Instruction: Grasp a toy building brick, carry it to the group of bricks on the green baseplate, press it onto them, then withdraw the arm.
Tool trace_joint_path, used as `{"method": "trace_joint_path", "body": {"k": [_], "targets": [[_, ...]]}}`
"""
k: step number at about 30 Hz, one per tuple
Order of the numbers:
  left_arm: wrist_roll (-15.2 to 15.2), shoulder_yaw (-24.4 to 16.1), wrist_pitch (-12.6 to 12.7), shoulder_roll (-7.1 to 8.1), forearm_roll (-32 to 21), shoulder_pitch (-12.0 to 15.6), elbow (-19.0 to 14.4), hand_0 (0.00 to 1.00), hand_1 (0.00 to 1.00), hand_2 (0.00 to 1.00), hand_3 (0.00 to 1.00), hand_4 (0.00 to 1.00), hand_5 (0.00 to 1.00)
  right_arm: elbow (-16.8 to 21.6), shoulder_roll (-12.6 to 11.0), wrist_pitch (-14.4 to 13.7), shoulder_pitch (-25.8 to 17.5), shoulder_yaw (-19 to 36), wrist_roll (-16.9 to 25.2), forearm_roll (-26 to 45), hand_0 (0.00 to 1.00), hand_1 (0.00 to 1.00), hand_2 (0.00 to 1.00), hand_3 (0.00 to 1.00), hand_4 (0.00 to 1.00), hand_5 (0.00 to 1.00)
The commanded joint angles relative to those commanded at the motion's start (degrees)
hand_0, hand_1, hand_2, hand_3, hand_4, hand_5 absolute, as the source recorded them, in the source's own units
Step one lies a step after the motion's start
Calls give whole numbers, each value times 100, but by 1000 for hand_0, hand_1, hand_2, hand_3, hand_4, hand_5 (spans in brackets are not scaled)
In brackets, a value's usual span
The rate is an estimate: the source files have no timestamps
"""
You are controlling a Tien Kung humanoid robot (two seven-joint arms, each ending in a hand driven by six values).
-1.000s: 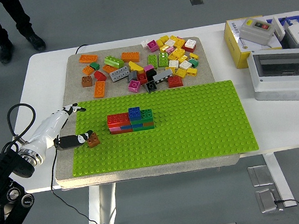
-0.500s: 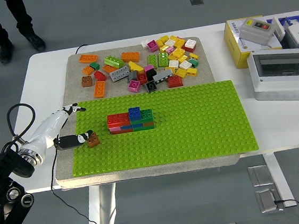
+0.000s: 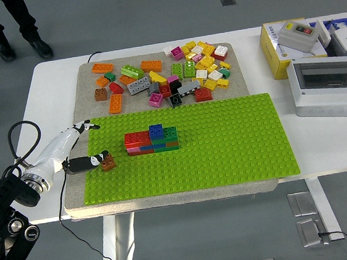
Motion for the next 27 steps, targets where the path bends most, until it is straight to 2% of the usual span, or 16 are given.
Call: {"method": "trace_joint_path", "body": {"k": [9, 11, 12, 17, 18, 23, 24, 27], "targets": [[-201, -6, 135, -5, -218, 21, 20, 981, 960, 977, 831, 738, 373, 0, 1, -12, -1, 22, 4, -23, 746, 709, 742, 798, 631, 998], [-296, -15, 231, -1, -370, 36, -9, 981, 960, 977, 831, 738, 373, 0, 1, -14, -5, 25, 2, -22, 746, 709, 742, 798, 631, 998], [-348, -18, 286, 1, -451, 40, -26, 969, 924, 934, 822, 690, 421, 0, 1, -14, -8, 30, 1, -26, 746, 709, 741, 798, 631, 998], [-575, -36, 494, 14, -715, 53, -131, 969, 924, 934, 822, 690, 421, 0, -1, -15, -6, 26, 7, -18, 746, 709, 741, 798, 631, 998], [-622, -30, 536, 20, -753, 57, -165, 953, 902, 907, 799, 626, 395, 0, -3, -16, -3, 20, 9, -13, 742, 709, 741, 798, 631, 998], [-825, 5, 731, 30, -949, 56, -252, 953, 902, 907, 799, 626, 395, 0, -6, 0, 1, 25, -2, -15, 742, 709, 741, 798, 631, 998], [-836, 7, 743, 30, -962, 57, -253, 949, 895, 894, 781, 576, 356, 0, -6, 2, 1, 25, -4, -13, 744, 709, 740, 798, 631, 998], [-839, 18, 767, 38, -964, 64, -286, 949, 895, 894, 781, 576, 356, 0, -6, 14, 3, 24, -9, -7, 744, 709, 740, 798, 631, 998]]}}
